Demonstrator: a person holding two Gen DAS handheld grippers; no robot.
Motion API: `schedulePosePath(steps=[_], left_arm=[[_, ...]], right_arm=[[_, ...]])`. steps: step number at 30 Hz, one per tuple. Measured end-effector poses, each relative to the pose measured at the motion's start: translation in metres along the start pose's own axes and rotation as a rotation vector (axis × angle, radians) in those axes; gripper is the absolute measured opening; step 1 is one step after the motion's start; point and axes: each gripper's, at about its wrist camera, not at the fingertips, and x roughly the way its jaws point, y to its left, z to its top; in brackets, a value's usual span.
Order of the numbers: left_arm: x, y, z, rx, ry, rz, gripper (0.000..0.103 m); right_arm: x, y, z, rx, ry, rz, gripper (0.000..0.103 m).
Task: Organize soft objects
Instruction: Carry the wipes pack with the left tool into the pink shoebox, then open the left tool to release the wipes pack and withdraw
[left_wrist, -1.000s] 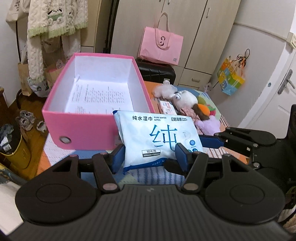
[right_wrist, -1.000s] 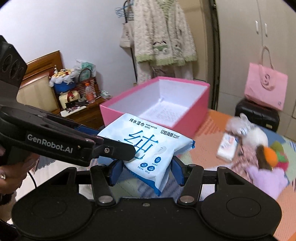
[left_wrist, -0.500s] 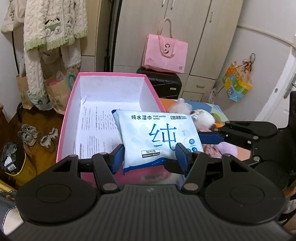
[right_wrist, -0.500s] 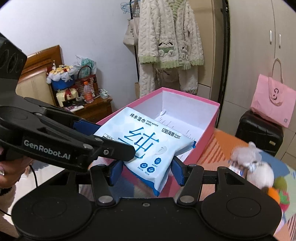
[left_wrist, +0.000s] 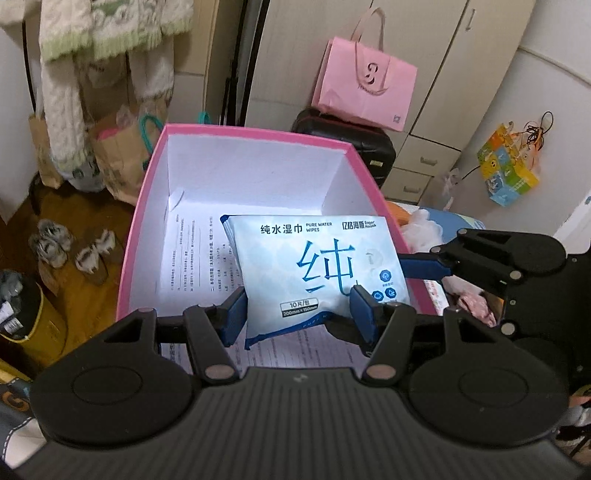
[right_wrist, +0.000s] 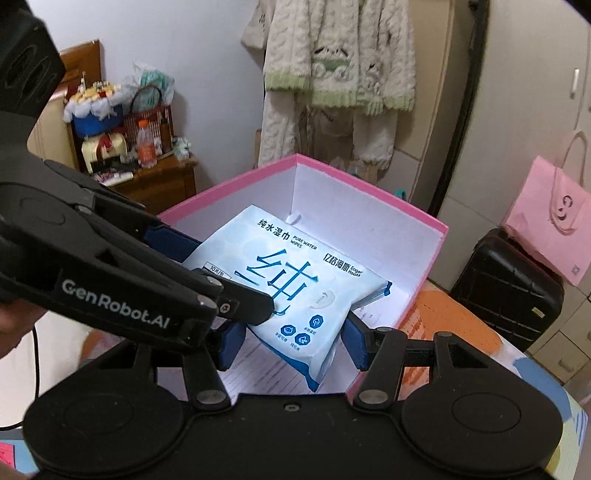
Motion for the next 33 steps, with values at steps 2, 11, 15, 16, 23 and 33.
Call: schedulePosePath(steps=[2,11,15,16,23,33], left_arm=[[0.007,0.002,0.001,0.005,0.012,-0.001,0.057],[0.020,-0.006,-0.002,0.089,0.033,0.079,0.062],[0.007,-0.006,-0.002,0.091,0.017,0.082,0.068],[0.002,-0.007,-0.003,0.093,0.007,0.080,0.068],[-0.035,-0.020,-0.007,0.115,-0.022,0.050,0.072],[-0.093,-0.044,-0.030,0.144,-0.089,0.073,0.072]], right_arm=[[0.010,-0.003,0.002,-0.002,0.016,0.000,0.062],[0.029,0.007,0.003,-0.127,0.078,-0.085,0.064],[0.026,0.012,0.002,-0.161,0.083,-0.101,0.073],[0.024,0.012,0.002,-0.163,0.076,-0.099,0.073],[0.000,0.019,0.002,-0.172,0.038,-0.093,0.073],[-0.052,0.029,-0.007,-0.162,-0.029,-0.122,0.073]])
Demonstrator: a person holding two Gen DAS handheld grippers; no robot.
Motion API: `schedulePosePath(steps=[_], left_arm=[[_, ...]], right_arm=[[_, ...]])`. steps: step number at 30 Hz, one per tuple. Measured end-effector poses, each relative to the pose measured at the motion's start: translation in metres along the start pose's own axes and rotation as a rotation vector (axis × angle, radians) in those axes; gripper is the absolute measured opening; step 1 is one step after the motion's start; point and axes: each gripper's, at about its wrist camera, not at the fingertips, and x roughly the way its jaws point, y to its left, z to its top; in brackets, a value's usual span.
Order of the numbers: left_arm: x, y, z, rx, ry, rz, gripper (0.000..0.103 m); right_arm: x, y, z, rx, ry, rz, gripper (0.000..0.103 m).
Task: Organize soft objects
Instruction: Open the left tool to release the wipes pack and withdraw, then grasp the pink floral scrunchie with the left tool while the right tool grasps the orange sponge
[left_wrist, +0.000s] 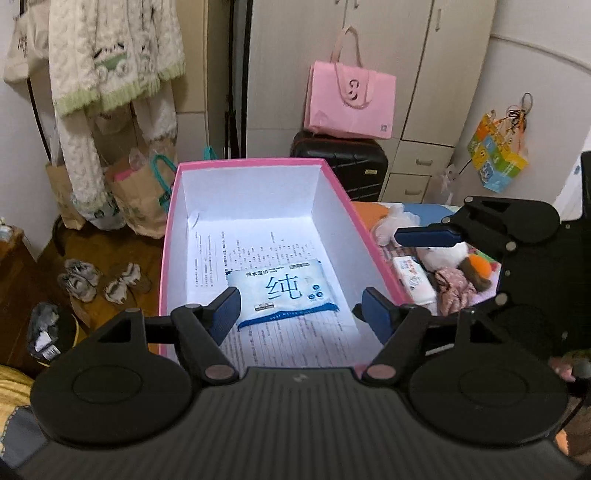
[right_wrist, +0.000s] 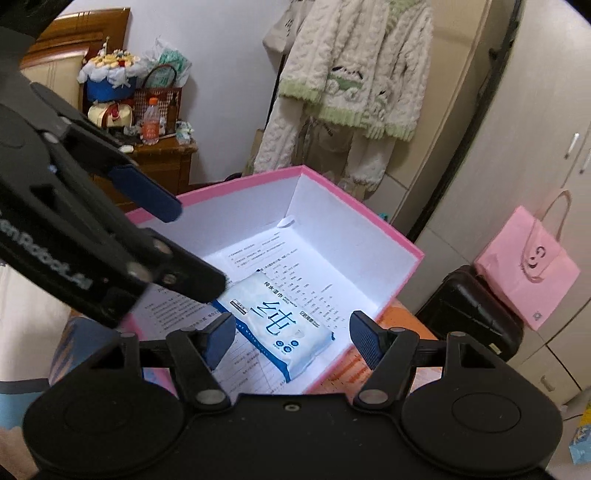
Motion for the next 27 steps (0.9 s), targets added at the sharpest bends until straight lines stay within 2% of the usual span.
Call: schedulePosePath(steps=[5,9,13,18,22,27], left_arm=[[-0.033,-0.020,-0.010,0.034,-0.029,-0.030,0.074],[-0.050,-0.041,-0.025,0.115,-0.044,-0.063,0.076],[-0.062,-0.062,-0.034,0.180,-0.037,-0.127,0.076],[-0.067,-0.089,-0.042,0.245,-0.040,-0.153,0.082],[-0.067,-0.109,-0.044,0.294,-0.059,-0.149,0.086],[-0.053,-0.131,-0.050,0.324,-0.022,-0.211,0.087]], right_arm=[[-0.041,-0.003,-0.010,0.025,-0.031,0.022,0.073],[-0.078,-0.011,-0.026,0.080,-0.071,0.017,0.073],[-0.107,-0.021,-0.047,0.140,-0.075,0.017,0.074],[-0.138,-0.029,-0.075,0.193,-0.092,0.000,0.074],[-0.161,-0.031,-0.098,0.178,-0.109,-0.040,0.074],[-0.178,-0.035,-0.127,0.198,-0.111,-0.080,0.075]])
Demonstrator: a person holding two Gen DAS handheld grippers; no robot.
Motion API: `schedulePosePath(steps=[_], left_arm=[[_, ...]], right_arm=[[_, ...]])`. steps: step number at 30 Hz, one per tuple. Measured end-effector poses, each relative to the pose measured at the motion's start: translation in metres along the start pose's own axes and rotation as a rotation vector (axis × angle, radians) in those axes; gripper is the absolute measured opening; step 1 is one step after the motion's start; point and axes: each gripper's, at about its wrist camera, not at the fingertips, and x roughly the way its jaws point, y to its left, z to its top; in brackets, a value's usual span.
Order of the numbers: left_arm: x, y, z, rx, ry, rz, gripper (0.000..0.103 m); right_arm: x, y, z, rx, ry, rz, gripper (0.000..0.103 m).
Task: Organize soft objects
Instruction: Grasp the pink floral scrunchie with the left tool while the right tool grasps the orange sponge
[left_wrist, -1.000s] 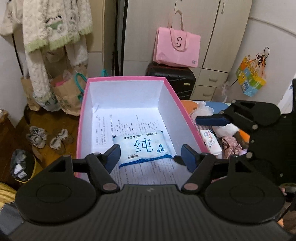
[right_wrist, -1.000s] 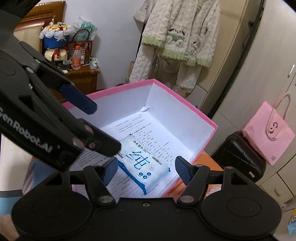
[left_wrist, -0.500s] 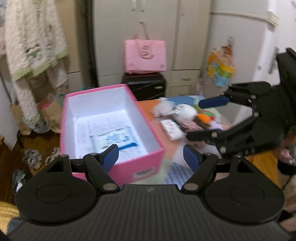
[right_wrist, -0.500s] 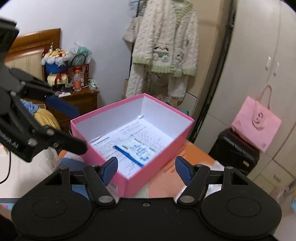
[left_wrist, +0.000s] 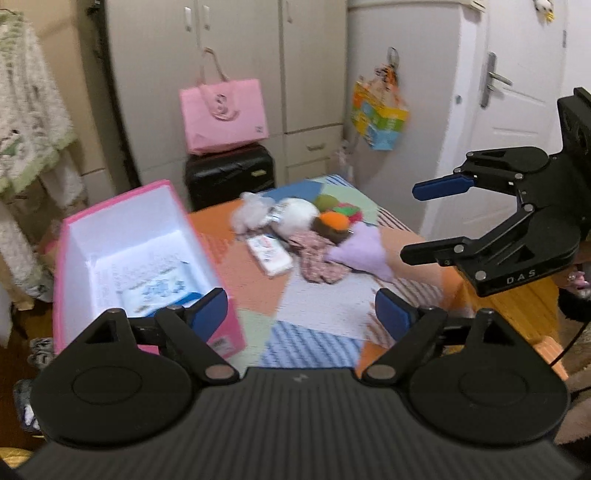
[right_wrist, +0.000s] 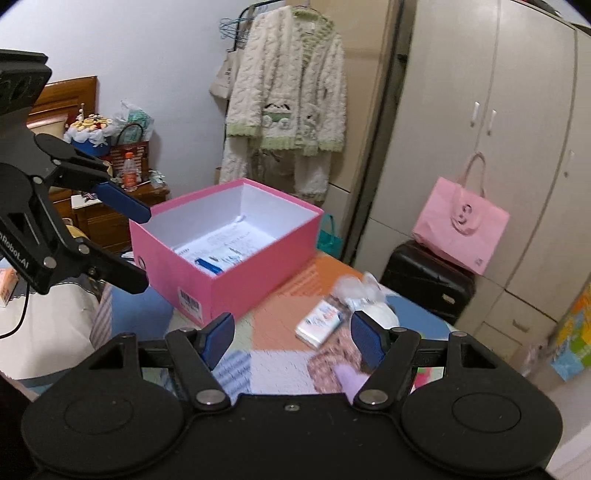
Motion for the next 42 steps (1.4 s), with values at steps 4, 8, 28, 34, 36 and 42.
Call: schedulePosePath(steps=[4,8,28,34,36,42], left_arm=[[0.025,-0.014,0.001,0.013,0.034,-0.062,0.087],[0.053,-0.024,0.002,0.011,0.061,-0.129,0.087],[0.183,-0.027,-0.010,-0.023,-0.012,-0.071,0.086],[0.210,-0.029,-0.021,0.071,-0.062,0.073,0.085],[0.215,-0.028,-0.022,0.066,-0.069,0.069,0.084],[0.228,-0.035,-0.022,0.102,-0.077,0.052,0.077]], right_arm=[[-0.002,-0.010,-0.023,0.029,0.012,-0.014,0.075],[0.004,-0.020,-0.046,0.061,0.033,-0.014,0.075],[0.085,-0.102,-0.081,0.263,0.034,0.028,0.073],[0.110,-0.111,-0.077,0.263,0.024,0.005,0.053],[0.118,-0.117,-0.076,0.282,0.021,0.008,0.047],[0.136,-0.137,-0.074,0.346,0.000,-0.006,0.034]])
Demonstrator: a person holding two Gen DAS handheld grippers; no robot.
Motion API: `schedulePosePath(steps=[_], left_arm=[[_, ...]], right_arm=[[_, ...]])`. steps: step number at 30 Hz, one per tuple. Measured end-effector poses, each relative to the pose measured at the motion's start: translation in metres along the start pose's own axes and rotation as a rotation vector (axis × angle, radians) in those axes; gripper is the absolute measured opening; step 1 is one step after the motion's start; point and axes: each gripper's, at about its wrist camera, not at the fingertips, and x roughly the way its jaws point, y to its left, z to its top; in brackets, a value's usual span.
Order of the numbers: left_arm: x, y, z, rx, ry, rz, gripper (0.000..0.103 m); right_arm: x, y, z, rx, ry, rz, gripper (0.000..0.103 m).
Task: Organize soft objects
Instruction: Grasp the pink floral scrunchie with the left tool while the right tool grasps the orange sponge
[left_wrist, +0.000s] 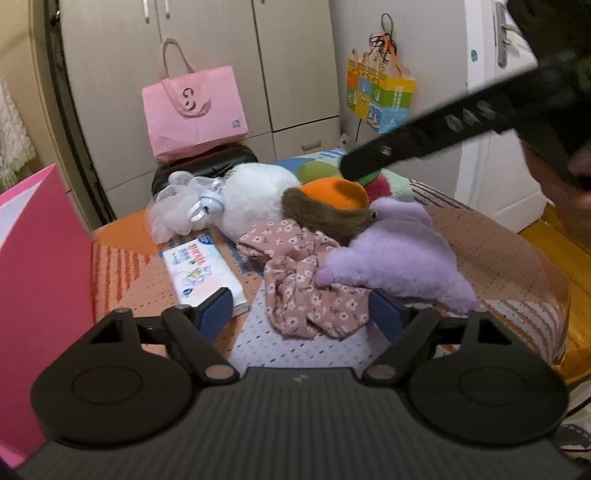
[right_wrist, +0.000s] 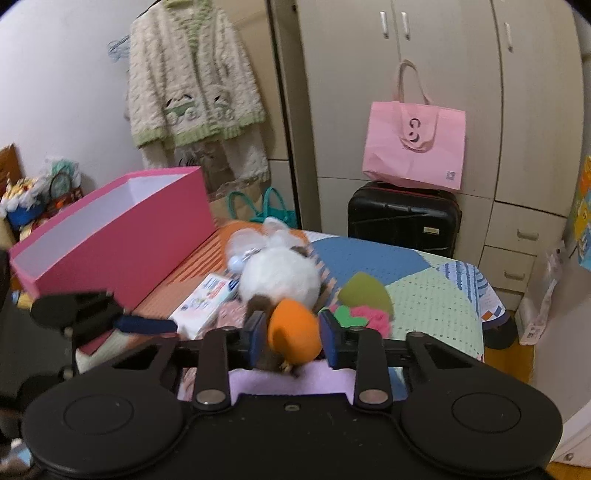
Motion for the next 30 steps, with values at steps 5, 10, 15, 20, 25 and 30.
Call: schedulePosePath(steps=[5,10,15,20,25,30], left_arm=[[0.009,-0.004,0.004,0.026,0.003,-0.018,0.067],[0.018,-0.006,0.007,0.004,0.031,-0.033,0.067],[0.028,0.001,0.011,-0.092,0.051,-0.048,0.068],[0.030,-0.002,0.010,-0.097,0.038,-0.043,0.058],[0.027,0.004,0.010,-0.127,0.029,-0.028,0.025],[0.021,0.014,0.008,-0.180,0.031,-0.031,0.023]], right_arm=[[0.019,-0.013,0.003,0.046,0.027,0.024,0.034],[0.035,-0.018,-0.003,0.055,0.083,0.084,0.035],[0.039,-0.021,-0.007,0.079,0.098,0.118,0.036],[0.044,-0.017,-0.009,0.034,0.119,0.120,0.045],[0.052,-0.013,-0.012,0.024,0.138,0.086,0.047],[0.044,-0.014,-0.011,0.042,0.118,0.081,0.044]])
